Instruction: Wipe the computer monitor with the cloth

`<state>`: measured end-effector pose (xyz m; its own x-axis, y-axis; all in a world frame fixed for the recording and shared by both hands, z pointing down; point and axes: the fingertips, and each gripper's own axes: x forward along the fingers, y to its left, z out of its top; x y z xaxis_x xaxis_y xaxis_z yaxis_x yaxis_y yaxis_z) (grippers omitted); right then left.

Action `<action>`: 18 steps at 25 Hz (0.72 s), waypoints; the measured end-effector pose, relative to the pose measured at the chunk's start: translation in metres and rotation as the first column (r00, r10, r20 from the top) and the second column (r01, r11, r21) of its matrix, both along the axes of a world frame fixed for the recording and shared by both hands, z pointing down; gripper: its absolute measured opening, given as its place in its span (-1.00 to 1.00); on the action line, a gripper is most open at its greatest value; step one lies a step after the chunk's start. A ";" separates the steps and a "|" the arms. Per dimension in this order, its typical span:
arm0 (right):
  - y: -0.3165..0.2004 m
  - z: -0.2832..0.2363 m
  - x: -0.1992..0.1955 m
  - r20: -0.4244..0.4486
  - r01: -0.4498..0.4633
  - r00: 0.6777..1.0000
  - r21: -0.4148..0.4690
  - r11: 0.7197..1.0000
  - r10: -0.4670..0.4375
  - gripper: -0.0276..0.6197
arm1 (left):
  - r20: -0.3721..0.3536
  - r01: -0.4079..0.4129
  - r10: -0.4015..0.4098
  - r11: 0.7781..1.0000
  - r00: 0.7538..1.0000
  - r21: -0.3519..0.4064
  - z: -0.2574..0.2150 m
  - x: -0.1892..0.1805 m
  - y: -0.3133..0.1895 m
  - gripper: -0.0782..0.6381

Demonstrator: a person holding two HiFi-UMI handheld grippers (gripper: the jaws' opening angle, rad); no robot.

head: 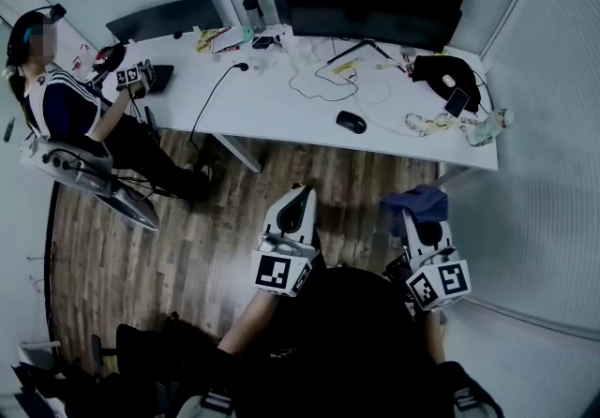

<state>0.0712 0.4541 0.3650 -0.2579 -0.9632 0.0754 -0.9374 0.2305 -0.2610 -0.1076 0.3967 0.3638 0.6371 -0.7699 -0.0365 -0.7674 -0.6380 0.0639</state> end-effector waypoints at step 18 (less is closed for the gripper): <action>-0.168 -0.004 0.036 0.024 -0.109 0.994 -0.034 0.993 0.110 -0.58 | -0.010 -0.146 0.146 0.988 0.989 -0.040 0.012 0.055 -0.199 -0.76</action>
